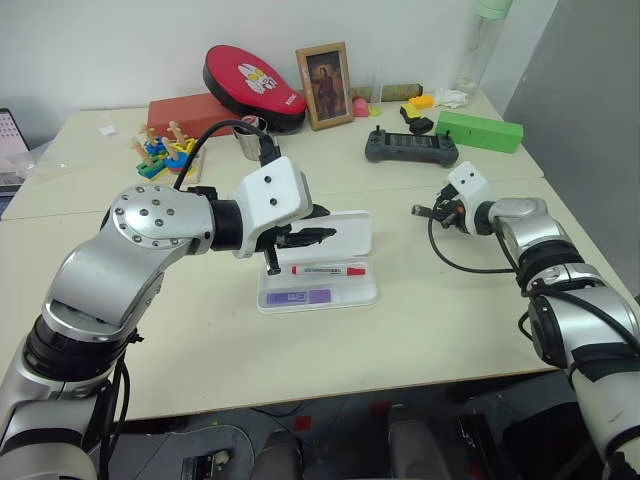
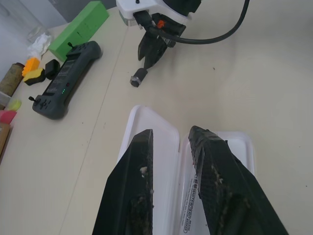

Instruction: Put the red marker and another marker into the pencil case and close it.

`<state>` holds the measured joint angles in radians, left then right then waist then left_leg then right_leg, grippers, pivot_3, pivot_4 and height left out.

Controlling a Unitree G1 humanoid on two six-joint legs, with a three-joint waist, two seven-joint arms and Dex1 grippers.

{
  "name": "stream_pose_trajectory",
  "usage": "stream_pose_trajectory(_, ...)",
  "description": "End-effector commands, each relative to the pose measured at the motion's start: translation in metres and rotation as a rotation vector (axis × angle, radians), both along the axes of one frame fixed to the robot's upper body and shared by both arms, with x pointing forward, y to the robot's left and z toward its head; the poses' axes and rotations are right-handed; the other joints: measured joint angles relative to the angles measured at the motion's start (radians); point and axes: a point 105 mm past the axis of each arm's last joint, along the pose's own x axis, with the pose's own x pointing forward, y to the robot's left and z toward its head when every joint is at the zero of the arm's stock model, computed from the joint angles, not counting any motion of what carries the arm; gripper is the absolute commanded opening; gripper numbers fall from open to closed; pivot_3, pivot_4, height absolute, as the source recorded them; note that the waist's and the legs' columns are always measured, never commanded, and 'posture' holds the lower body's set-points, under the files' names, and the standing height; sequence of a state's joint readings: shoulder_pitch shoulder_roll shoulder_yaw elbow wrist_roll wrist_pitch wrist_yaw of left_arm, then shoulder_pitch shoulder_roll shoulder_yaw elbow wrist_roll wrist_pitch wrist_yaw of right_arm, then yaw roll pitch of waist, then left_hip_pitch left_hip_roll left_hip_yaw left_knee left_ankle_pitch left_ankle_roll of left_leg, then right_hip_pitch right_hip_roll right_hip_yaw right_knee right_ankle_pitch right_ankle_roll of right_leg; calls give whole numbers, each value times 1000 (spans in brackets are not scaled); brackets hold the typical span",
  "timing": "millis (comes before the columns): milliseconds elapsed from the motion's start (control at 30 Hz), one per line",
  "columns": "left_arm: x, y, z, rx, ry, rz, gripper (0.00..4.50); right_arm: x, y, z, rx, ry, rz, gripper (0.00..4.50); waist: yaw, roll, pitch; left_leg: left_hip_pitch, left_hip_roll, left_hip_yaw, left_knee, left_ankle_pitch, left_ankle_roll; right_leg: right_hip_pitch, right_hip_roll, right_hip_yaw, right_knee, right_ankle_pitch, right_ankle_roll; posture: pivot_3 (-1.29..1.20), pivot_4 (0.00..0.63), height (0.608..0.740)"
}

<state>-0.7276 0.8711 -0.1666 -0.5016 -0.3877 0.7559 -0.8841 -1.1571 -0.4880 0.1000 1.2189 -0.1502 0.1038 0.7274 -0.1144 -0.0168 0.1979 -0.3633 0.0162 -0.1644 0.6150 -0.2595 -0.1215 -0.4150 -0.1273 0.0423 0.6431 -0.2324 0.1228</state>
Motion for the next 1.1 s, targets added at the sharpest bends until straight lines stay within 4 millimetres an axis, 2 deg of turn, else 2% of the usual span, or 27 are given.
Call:
stream_pose_trajectory(33,-1,2,12,-11,-64,6,1233,3,-1,21,-54,-61,24,2376,0,0,0,0,0,0,0,0,0,0,0,0,0,0,0,0,150,740)
stream_pose_trajectory(333,-2,3,11,-14,-62,9,1233,5,7,23,17,-57,22,4438,0,0,0,0,0,0,0,0,0,0,0,0,0,0,0,0,150,740)
stream_pose_trajectory(533,-2,4,11,-13,-62,13,1233,4,27,20,116,-17,68,4477,-2,0,0,0,0,0,0,0,0,0,0,0,0,0,0,0,150,740)
stream_pose_trajectory(700,-1,5,11,-11,-61,16,1233,6,32,15,139,-3,38,4477,-1,0,0,0,0,0,0,0,0,0,0,0,1,0,0,0,150,740)
stream_pose_trajectory(1100,-2,7,11,-13,-59,33,1233,7,22,3,115,19,-29,4477,-3,0,0,0,0,0,0,0,0,0,0,0,1,0,0,0,150,740)
